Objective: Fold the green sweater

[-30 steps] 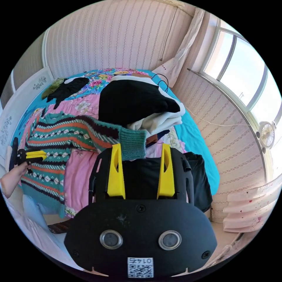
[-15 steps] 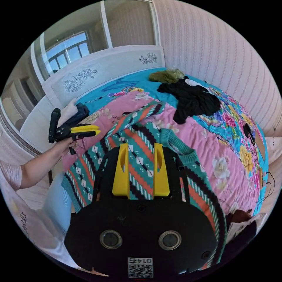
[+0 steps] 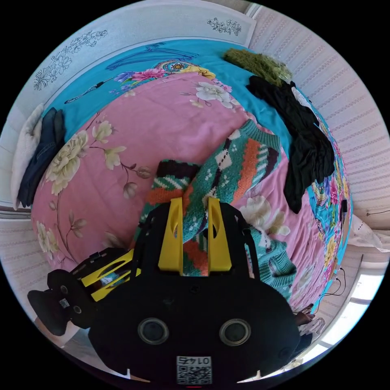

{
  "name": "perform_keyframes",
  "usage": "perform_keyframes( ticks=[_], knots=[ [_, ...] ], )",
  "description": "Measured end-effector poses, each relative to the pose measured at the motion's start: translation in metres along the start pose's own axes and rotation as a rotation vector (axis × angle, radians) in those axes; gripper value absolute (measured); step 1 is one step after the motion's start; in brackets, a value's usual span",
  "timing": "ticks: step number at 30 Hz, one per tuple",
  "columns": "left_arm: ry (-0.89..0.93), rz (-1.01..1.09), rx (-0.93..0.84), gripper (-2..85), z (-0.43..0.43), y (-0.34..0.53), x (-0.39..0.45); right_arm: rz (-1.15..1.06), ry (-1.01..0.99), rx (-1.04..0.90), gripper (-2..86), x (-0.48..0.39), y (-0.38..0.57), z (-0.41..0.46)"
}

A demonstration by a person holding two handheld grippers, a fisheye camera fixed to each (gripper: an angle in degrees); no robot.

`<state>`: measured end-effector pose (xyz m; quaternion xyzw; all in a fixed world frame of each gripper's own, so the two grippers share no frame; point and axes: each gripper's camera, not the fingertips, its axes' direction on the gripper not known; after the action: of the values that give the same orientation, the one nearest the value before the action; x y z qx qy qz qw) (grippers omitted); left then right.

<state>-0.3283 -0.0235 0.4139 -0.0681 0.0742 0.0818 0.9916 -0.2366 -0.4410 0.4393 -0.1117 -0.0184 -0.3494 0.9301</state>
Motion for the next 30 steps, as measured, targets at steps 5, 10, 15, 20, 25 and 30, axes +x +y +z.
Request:
perform_keyframes(
  ticks=[5, 10, 15, 20, 25, 30],
  knots=[
    [0.027, -0.115, 0.116, 4.0, -0.036, 0.023, -0.040, -0.065, -0.096, 0.123, 2.2, -0.023, -0.020, -0.040],
    [0.071, -0.195, 0.286, 5.7, -0.103, 0.077, -0.086, -0.507, -0.363, 0.444, 1.7, -0.108, -0.002, -0.109],
    [0.125, -0.338, 0.305, 8.0, -0.142, 0.166, -0.128, -0.778, -0.286, 0.333, 3.2, -0.193, 0.017, -0.062],
    [0.010, -0.457, 0.266, 7.7, -0.175, 0.242, -0.174, -0.753, -0.260, 0.105, 6.8, -0.225, 0.012, -0.006],
    [-0.114, -0.593, 0.290, 7.7, -0.186, 0.240, -0.262, -0.724, -0.161, 0.185, 10.4, -0.244, 0.026, 0.002],
    [-0.130, -0.636, 0.158, 9.2, -0.147, 0.192, -0.324, -0.675, -0.095, 0.090, 10.5, -0.254, 0.030, 0.039]
  ],
)
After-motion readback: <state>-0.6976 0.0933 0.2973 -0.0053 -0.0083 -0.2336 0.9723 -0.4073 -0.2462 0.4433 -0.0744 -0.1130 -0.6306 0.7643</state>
